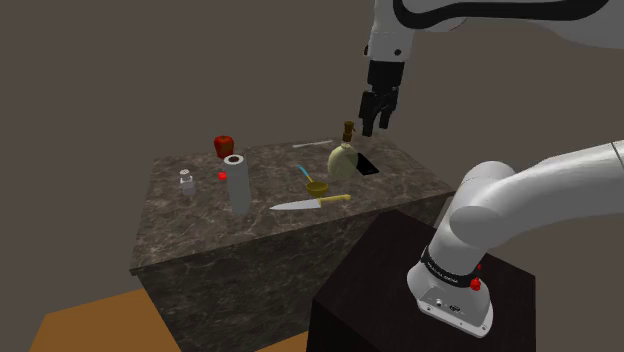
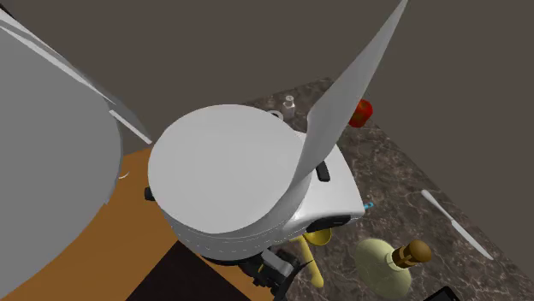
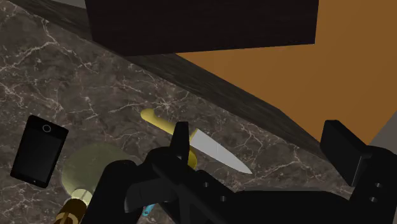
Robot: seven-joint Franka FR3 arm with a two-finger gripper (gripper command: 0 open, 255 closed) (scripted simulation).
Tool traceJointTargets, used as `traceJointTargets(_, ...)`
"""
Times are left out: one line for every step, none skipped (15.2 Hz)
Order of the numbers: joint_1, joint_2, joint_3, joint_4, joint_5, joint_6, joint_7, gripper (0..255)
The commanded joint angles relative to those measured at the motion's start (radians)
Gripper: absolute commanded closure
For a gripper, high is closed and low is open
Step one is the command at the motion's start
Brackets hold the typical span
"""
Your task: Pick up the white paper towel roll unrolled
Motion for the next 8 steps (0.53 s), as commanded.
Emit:
traceJointTargets(0.000,0.000,0.000,0.000,0.000,0.000,0.000,0)
traceJointTargets(0.008,0.033,0.002,0.004,-0.001,0.033,-0.012,0)
traceJointTargets(0.016,0.066,0.005,0.010,-0.002,0.065,-0.024,0)
traceJointTargets(0.024,0.099,0.007,0.017,-0.003,0.097,-0.036,0)
traceJointTargets(0.032,0.133,0.010,0.025,-0.004,0.128,-0.048,0)
traceJointTargets(0.039,0.168,0.013,0.034,-0.005,0.157,-0.060,0)
traceJointTargets(0.046,0.202,0.016,0.045,-0.005,0.186,-0.071,0)
traceJointTargets(0.053,0.237,0.019,0.057,-0.006,0.214,-0.082,0)
